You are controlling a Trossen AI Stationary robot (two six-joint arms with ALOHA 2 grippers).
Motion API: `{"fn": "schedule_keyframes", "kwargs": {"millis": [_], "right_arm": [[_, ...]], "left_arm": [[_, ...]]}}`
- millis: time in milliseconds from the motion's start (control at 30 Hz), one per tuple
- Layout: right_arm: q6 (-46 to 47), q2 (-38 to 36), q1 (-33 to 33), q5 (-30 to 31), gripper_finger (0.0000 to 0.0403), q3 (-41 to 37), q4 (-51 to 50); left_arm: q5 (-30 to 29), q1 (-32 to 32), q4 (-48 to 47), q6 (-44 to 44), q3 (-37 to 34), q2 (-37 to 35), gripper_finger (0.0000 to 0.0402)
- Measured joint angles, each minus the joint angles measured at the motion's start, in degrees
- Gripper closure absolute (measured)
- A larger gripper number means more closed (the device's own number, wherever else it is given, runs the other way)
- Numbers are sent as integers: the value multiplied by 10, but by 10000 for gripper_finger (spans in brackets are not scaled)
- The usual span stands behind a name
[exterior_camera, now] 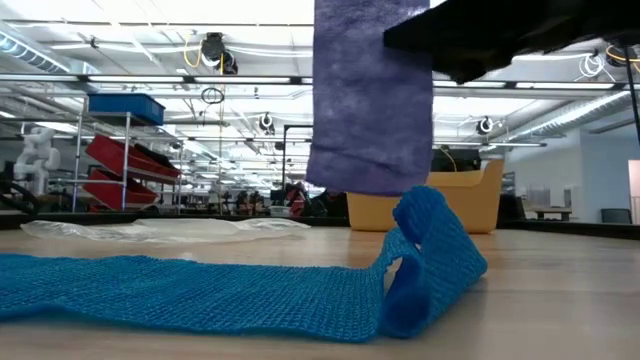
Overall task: Roll bandage
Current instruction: Roll the dark blue bandage
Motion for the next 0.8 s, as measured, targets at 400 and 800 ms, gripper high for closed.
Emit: {"fn": "schedule_keyframes", "kwargs": {"millis": [400,800], "right_arm": [[29,4,-10,-29,392,0,1],[59,4,8,-129,403,0,3]], "left_arm": [[-28,0,-4,6,0,0,396],[-88,27,-52,35,0,1,396]]}}
